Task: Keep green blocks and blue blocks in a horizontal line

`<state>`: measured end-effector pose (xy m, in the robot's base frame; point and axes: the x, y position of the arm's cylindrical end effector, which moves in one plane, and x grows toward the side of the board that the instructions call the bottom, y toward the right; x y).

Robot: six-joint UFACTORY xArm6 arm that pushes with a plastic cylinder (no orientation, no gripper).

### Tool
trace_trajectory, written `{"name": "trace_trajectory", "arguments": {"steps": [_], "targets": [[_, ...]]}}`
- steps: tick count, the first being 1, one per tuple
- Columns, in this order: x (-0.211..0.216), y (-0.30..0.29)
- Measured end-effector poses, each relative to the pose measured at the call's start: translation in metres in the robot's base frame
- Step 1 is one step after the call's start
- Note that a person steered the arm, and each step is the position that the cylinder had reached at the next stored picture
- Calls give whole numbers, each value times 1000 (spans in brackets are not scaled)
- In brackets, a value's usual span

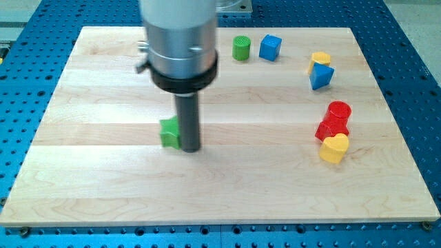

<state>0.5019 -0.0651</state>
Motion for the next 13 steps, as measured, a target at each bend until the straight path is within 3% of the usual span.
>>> {"name": "trace_trajectory", "arguments": {"steps": [1,2,3,4,5,7,8,9,10,11,12,13], "targets": [[24,-8],[-10,-49],[-70,-23],[-32,-62],[-28,-3],[-143,67],[-106,66],[-117,23],[-174,26],[-185,23],[-187,-47],[-214,-9]]}}
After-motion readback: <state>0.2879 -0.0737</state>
